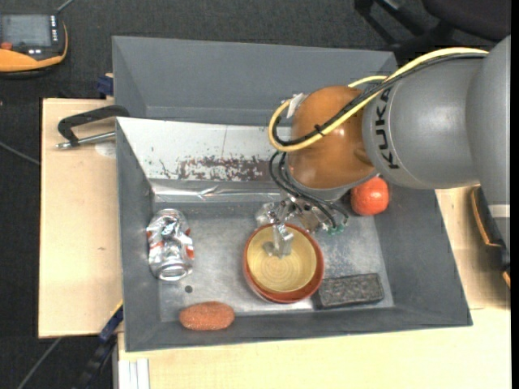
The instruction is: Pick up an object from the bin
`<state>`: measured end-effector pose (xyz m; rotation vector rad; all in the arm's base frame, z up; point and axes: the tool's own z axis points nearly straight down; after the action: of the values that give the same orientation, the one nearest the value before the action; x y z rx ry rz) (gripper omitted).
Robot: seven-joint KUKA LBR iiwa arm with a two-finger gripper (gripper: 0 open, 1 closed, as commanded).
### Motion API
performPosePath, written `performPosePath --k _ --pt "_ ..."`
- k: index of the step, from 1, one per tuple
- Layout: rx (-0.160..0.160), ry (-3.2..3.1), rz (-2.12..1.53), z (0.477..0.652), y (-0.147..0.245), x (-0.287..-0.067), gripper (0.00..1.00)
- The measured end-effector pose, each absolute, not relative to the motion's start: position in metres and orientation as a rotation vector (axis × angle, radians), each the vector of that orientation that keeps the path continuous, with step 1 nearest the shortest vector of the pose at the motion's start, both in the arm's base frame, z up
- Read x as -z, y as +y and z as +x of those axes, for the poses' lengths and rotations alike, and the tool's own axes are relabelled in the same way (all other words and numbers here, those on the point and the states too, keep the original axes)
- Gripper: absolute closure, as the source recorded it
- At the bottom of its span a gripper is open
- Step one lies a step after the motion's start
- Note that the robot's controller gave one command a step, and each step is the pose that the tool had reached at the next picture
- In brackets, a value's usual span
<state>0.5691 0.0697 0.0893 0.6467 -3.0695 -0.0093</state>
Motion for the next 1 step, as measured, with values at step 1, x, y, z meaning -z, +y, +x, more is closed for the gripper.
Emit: performPosePath --k 1 --pt "0.000 -3.067 0.715 0.5864 -0.0202 -0.1516 1.00"
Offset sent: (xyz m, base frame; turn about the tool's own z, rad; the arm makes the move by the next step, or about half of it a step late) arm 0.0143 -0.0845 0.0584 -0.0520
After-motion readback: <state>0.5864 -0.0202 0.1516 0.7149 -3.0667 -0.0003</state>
